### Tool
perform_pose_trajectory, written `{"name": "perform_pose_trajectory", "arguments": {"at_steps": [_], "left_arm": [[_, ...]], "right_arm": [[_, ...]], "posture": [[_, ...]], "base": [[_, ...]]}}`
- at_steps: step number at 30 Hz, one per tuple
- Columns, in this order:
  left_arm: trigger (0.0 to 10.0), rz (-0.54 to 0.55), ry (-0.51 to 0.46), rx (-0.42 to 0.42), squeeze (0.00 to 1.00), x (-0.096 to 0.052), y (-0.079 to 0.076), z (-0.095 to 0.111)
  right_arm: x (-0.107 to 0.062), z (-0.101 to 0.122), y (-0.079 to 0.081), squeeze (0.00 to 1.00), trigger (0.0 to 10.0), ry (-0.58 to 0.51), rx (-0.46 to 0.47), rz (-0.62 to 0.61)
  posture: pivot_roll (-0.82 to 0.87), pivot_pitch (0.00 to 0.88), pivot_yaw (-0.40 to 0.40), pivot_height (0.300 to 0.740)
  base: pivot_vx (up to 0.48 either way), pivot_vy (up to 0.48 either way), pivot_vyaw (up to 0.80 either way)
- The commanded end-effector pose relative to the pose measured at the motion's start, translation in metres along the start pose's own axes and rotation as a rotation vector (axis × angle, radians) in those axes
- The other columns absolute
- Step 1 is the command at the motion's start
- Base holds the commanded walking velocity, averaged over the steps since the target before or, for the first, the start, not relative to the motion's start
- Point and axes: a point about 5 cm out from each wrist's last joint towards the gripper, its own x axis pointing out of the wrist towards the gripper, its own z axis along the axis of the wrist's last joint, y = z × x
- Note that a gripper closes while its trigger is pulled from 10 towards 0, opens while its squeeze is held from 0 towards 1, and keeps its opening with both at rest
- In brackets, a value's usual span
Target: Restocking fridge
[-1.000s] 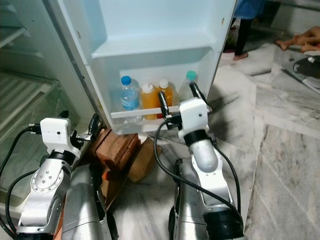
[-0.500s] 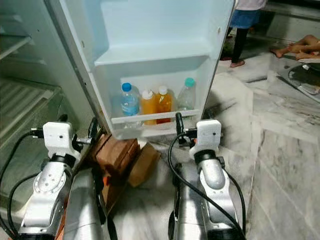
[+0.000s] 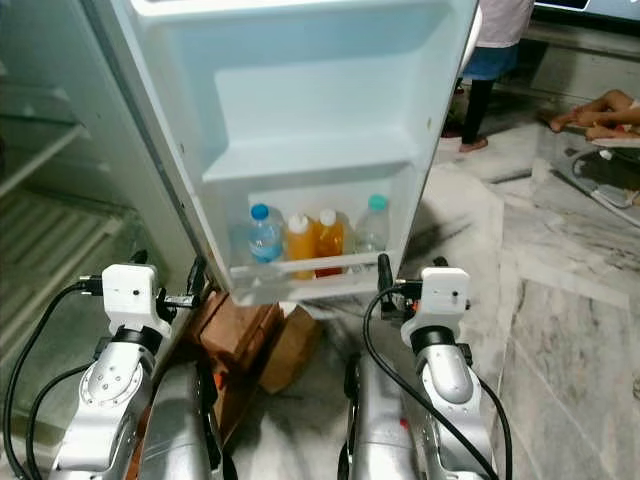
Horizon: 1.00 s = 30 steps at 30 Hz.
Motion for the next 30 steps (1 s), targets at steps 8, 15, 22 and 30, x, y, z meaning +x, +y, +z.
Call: {"name": "perform_pose_trajectory", "arguments": {"at_steps": [8, 15, 22, 30], "left_arm": [[10.0, 0.034, 0.016, 0.024, 0.0, 0.005, 0.004, 0.0], [10.0, 0.028, 0.003, 0.031, 0.0, 0.007, 0.004, 0.003], [10.0, 0.035, -0.002, 0.025, 0.0, 0.005, 0.004, 0.004], [10.0, 0.028, 0.013, 0.028, 0.0, 0.002, 0.005, 0.002]], "right_arm": [[0.008, 0.003, 0.008, 0.0, 10.0, 0.007, 0.015, 0.035], [0.008, 0.004, 0.011, 0.0, 10.0, 0.02, 0.04, 0.052], [0.002, 0.021, 0.017, 0.0, 10.0, -0.076, -0.025, 0.1], [-0.022, 0.026, 0.002, 0.0, 10.0, -0.077, -0.131, 0.139]], "posture": [[0.05, 0.0, 0.0, 0.627], [0.05, 0.0, -0.002, 0.663], [0.05, 0.0, -0.002, 0.692], [0.04, 0.0, -0.01, 0.692]], "base": [[0.0, 0.0, 0.0], [0.0, 0.0, 0.0], [0.0, 0.0, 0.0], [0.0, 0.0, 0.0]]}}
